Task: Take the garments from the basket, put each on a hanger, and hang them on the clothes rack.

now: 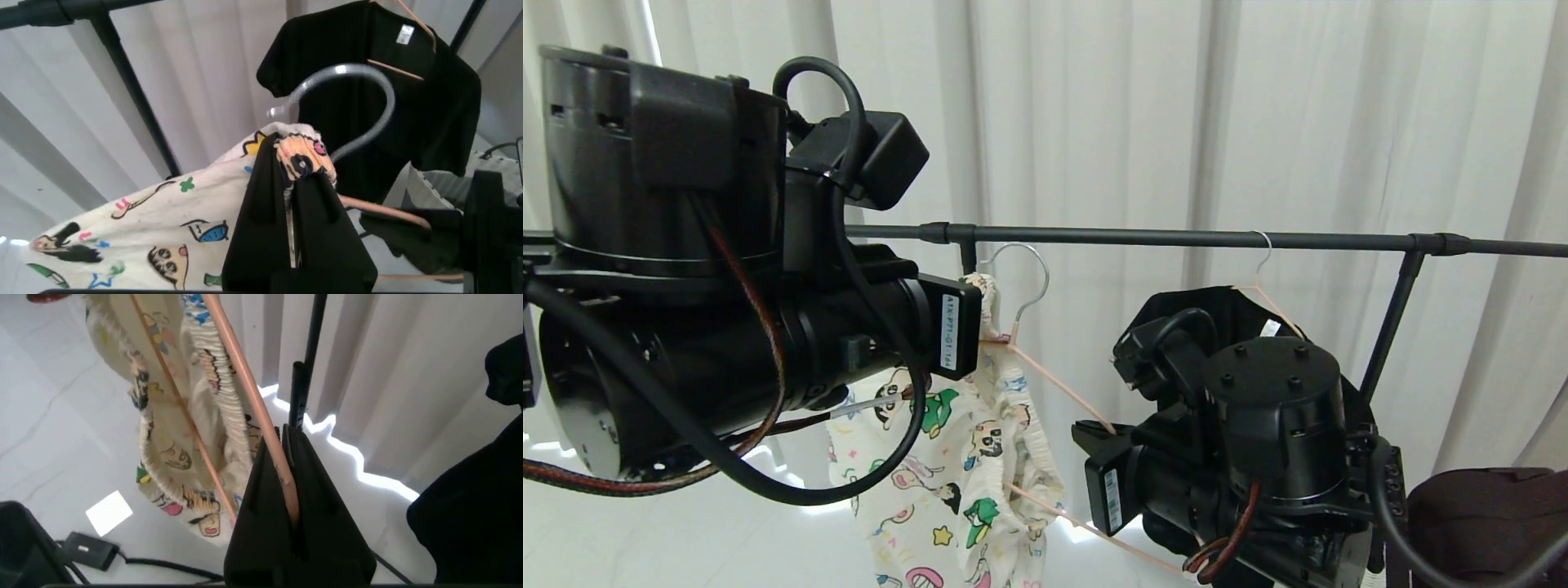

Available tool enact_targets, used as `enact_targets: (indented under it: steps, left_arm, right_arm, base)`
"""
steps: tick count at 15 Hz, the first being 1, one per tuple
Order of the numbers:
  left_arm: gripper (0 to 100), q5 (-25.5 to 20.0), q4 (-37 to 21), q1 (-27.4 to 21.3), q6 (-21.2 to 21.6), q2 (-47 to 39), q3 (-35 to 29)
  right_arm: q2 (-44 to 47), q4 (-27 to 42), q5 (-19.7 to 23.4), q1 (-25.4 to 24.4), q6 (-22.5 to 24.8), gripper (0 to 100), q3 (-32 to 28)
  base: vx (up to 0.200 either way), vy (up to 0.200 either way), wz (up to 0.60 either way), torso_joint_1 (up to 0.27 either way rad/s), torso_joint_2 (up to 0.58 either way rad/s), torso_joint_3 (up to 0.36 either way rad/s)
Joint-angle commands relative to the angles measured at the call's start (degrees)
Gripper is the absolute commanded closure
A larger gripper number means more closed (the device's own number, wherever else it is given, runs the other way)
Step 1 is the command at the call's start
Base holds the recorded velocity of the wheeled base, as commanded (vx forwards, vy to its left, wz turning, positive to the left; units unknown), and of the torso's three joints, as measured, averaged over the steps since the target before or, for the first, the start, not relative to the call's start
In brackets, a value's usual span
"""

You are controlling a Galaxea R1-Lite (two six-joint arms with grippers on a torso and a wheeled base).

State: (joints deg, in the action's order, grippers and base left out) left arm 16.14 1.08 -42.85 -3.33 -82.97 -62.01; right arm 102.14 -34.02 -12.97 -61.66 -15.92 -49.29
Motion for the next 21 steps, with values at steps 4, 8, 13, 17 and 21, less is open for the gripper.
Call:
enact_targets:
  steps: [4,8,13,17,21]
  left_arm:
    - [100,0.21,-0.03,-0.04,0.08,0.09,-0.04]
    - [0,1.88,0.06,0.57,-0.01,0.09,-0.3]
    - [0,2.49,0.32,1.19,0.25,-0.09,-0.83]
    - [0,3.02,0.5,3.3,5.35,0.26,-1.0]
    - [0,2.93,1.82,3.74,7.81,0.35,-0.92]
  right_arm:
    - [-0.1,-0.78,-1.44,-0.3,-0.16,100,-0.2]
    - [-0.28,-2.27,-4.08,-0.21,-0.25,100,-0.2]
    - [-0.46,-3.24,-7.6,-0.13,-0.25,100,-0.55]
    - [-0.89,-6.41,-9.53,0.22,-0.16,100,-0.55]
    - [-1.07,-7.81,-11.02,0.84,-0.08,100,-0.55]
  base:
    - [0.0,0.0,0.0,0.0,0.0,0.0]
    - [0.0,0.0,0.0,0.0,0.0,0.0]
    - [0.0,0.0,0.0,0.0,0.0,0.0]
    - [0.0,0.0,0.0,0.0,0.0,0.0]
    - [0.0,0.0,0.0,0.0,0.0,0.0]
